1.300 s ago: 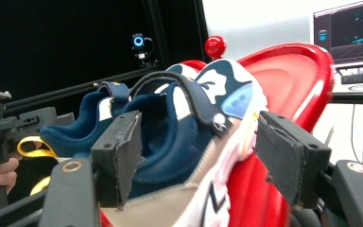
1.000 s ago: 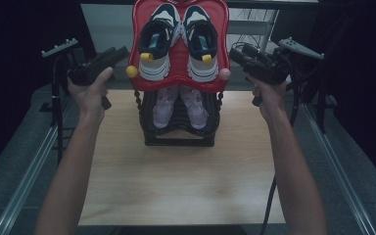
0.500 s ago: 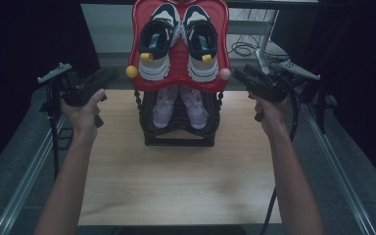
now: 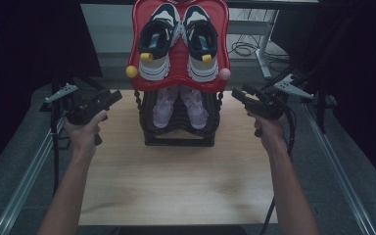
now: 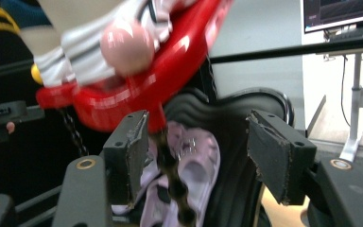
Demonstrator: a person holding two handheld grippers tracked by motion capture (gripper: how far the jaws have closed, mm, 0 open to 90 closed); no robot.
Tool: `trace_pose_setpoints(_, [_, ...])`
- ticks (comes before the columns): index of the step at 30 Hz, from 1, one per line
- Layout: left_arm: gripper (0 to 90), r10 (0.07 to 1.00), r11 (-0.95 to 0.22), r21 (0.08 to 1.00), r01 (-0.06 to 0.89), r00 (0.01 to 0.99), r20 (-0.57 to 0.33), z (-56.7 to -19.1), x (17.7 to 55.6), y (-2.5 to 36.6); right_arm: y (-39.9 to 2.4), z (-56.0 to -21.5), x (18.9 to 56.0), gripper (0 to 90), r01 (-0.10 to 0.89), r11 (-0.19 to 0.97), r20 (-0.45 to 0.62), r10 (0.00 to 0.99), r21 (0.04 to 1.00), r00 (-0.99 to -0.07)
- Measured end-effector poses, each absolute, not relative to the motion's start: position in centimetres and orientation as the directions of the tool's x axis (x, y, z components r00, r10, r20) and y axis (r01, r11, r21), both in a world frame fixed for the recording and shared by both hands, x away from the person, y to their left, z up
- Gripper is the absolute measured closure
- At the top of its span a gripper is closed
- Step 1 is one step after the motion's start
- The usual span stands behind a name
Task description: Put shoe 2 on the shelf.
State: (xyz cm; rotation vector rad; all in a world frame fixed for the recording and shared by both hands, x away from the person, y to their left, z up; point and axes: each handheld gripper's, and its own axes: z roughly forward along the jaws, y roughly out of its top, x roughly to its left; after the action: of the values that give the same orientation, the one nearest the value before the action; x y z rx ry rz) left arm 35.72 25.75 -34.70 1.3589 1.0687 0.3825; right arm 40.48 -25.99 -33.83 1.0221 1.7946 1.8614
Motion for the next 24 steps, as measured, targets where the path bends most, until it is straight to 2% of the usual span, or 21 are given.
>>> trace_pose_setpoints(15, [42.1, 0.762, 0.172, 0.888, 0.427, 0.514, -0.394, -40.6, 34.0, 24.9, -26.1, -39.1, 38.8, 39.1, 0.277, -0.042, 0.224, 0.709, 0.960, -0.669])
trace_pose_setpoints(24, [42.0, 0.744, 0.160, 0.858, 0.488, 0.511, -0.430, -44.7, 33.2, 24.2, -25.7, -43.0, 37.7, 38.6, 0.324, -0.011, 0.237, 0.707, 0.946, -0.666])
